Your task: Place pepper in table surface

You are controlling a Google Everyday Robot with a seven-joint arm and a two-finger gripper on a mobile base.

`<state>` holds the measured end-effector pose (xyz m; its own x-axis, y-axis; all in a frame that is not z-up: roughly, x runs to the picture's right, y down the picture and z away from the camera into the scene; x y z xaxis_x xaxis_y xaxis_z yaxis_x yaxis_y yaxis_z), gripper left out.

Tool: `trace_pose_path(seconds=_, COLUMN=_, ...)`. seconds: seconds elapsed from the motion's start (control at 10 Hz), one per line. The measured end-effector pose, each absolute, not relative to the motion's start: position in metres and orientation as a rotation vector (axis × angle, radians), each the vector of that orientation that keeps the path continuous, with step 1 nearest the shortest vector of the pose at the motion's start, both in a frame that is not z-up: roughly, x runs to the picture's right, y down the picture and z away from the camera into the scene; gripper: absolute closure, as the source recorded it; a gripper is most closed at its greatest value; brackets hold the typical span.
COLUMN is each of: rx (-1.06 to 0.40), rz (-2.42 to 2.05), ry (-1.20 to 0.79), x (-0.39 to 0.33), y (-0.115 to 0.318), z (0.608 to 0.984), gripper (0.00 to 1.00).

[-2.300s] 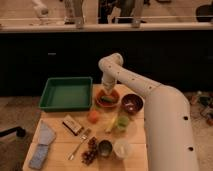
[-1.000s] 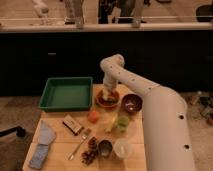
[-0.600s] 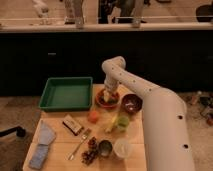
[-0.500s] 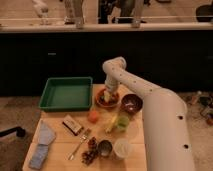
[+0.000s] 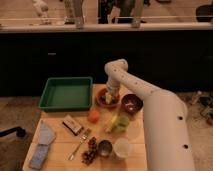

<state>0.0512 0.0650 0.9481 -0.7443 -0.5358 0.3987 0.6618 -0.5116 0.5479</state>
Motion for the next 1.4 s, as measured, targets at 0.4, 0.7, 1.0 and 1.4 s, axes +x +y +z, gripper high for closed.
trace_pose_path(seconds=0.4, rx=-0.236, rz=-2.253, ry=-0.927, x=0.051, y=0.067, z=0.950, gripper=0.58)
trace_pose_path(seconds=0.7, rx=-0.248, rz=-2.265, ry=-0.927, x=0.046, y=0.067, z=0.950, gripper=0.89)
trace_pose_path(seconds=1.0, rx=-0.249, rz=-2.282, ry=-0.916, x=0.041, y=0.064, z=0.944, gripper=1.00)
trace_pose_path(seconds=1.4, rx=-0.239, rz=-2.314, ry=-0.879, x=0.032, y=0.054, z=0.931, gripper=1.00)
